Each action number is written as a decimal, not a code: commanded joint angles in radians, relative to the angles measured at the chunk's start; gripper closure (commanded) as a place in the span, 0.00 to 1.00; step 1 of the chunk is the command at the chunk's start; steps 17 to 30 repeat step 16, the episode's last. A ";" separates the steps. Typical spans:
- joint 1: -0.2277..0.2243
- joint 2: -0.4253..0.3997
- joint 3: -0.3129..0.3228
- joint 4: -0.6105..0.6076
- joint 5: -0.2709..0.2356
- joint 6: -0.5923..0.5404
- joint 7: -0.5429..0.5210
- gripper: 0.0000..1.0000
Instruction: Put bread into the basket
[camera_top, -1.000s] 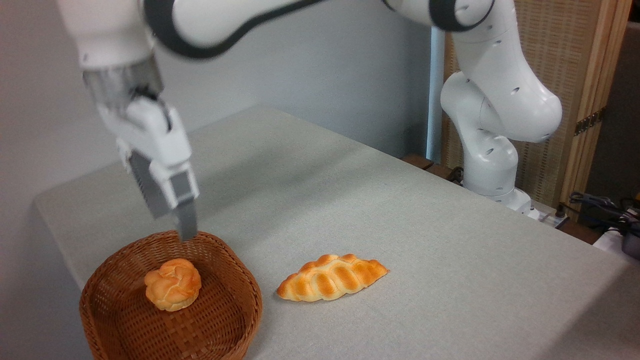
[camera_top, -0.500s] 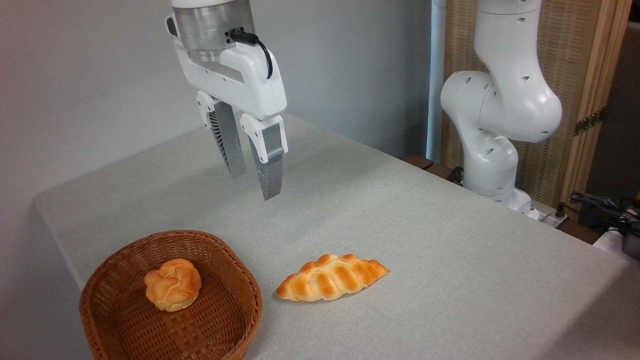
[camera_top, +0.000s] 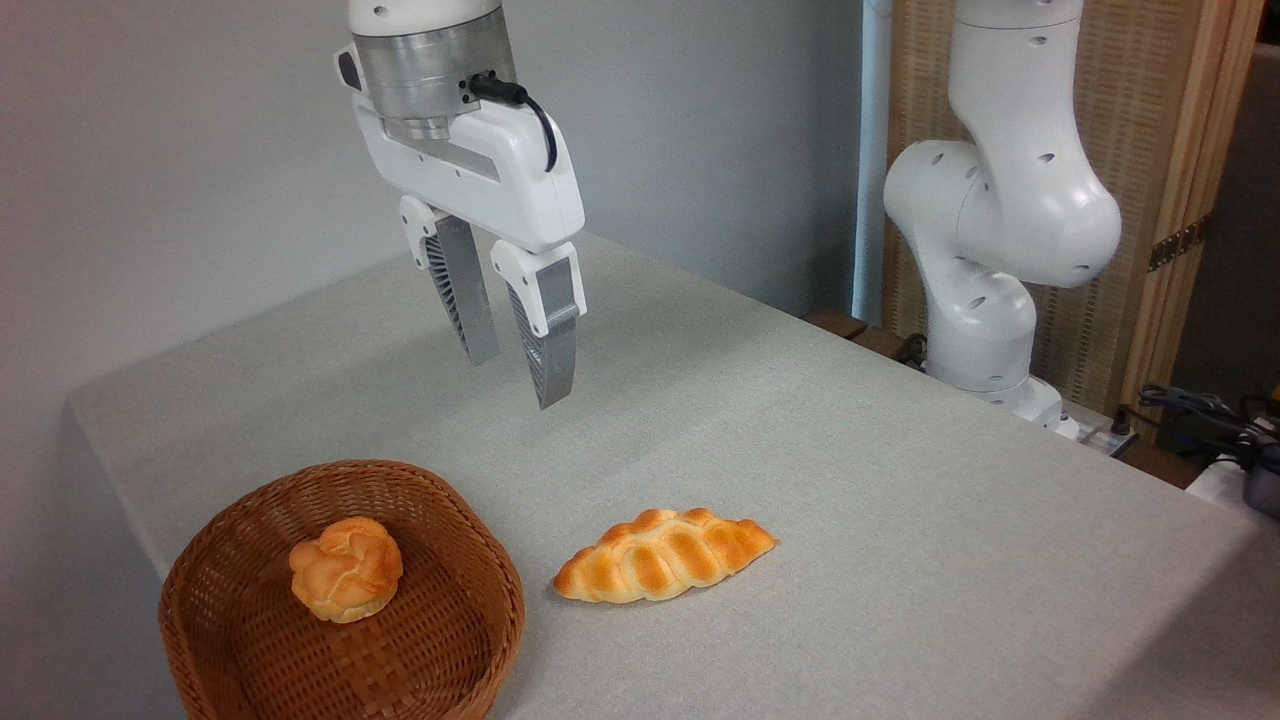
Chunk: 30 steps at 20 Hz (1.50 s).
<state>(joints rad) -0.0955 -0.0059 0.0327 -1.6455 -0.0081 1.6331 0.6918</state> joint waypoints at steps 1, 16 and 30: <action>0.000 -0.005 0.009 0.012 -0.007 -0.013 -0.020 0.00; 0.045 0.030 -0.036 0.105 0.000 -0.073 -0.023 0.00; 0.045 0.030 -0.036 0.105 0.000 -0.073 -0.023 0.00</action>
